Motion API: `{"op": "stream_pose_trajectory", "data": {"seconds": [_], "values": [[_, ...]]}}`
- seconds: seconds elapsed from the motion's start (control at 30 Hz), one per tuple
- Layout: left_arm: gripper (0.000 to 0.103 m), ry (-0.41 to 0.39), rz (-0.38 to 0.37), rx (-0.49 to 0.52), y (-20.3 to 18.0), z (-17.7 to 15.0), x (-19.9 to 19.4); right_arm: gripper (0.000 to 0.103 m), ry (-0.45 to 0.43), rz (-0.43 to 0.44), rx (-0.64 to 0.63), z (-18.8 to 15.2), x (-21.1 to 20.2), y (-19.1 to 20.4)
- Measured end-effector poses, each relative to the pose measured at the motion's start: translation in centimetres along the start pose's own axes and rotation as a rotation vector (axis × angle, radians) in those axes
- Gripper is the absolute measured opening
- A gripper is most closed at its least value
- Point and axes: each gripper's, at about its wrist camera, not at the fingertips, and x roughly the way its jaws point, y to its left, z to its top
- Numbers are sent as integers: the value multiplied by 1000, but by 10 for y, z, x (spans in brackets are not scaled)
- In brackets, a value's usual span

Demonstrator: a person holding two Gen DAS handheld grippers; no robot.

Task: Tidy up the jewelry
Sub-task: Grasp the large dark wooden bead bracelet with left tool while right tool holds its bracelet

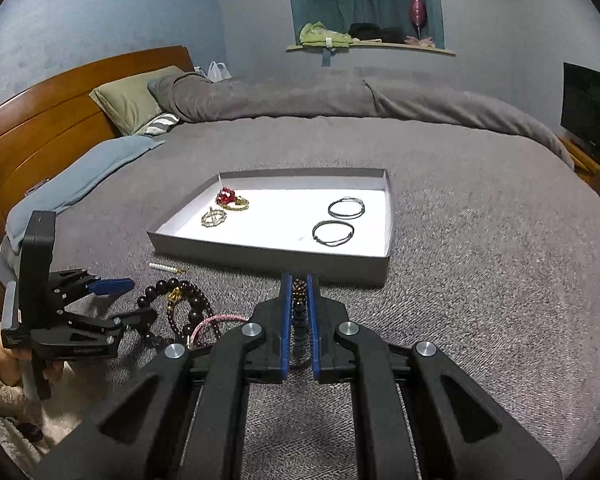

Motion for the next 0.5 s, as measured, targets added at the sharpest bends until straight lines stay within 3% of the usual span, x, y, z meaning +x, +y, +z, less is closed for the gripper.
{"op": "stream_pose_trajectory", "data": {"seconds": [0.03, 0.17, 0.5], "values": [[54, 0, -1, 1, 0, 0, 0, 7, 2, 1, 0, 0, 0, 0], [18, -16, -24, 8, 1, 1, -6, 7, 7, -1, 0, -3, 2, 1], [15, -80, -11, 7, 11, 12, -35, 7, -1, -11, 6, -3, 0, -1]]}}
